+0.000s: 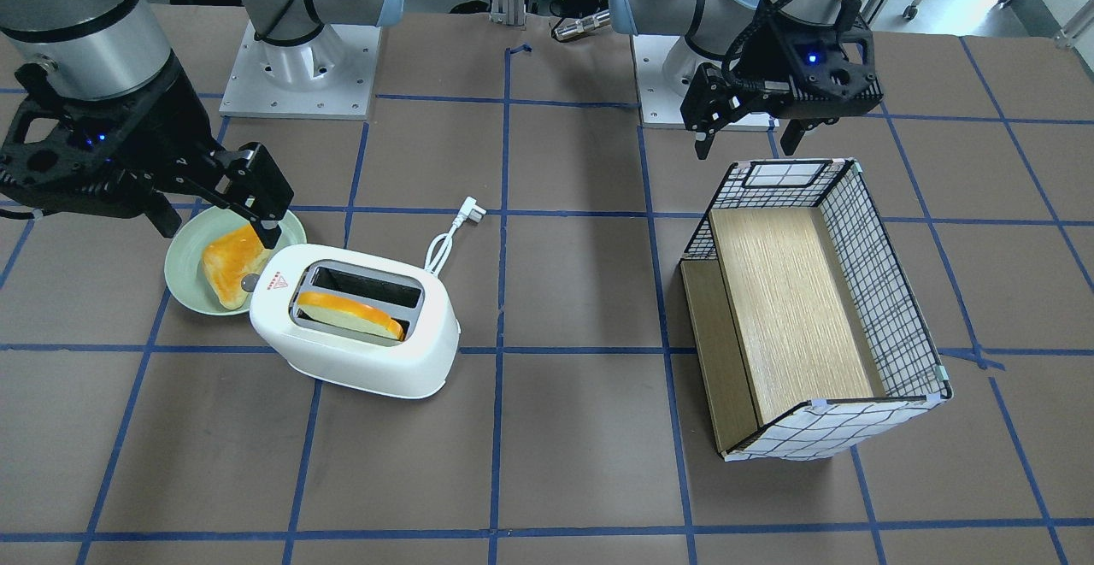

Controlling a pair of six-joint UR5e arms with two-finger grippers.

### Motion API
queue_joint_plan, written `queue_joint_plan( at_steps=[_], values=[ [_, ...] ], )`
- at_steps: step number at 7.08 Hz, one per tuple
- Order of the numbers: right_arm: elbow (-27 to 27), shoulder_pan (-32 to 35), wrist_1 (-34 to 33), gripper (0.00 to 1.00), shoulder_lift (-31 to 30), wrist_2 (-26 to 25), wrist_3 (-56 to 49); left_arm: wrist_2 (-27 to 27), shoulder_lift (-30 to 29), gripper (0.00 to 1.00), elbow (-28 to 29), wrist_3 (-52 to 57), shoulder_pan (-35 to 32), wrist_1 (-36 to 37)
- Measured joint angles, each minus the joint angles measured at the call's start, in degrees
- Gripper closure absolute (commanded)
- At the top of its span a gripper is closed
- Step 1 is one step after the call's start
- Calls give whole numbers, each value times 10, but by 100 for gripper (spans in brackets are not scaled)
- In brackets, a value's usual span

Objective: Press toaster with right arm

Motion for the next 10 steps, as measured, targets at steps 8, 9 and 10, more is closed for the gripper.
queue_joint_plan(
  at_steps=[8,9,10],
  values=[
    [0,1,3,0,1,-8,-40,0,0,0,0,0,0,0],
    [0,1,3,0,1,-12,-41,0,0,0,0,0,0,0],
    [0,1,4,0,1,-20,-41,0,0,0,0,0,0,0]
  ],
)
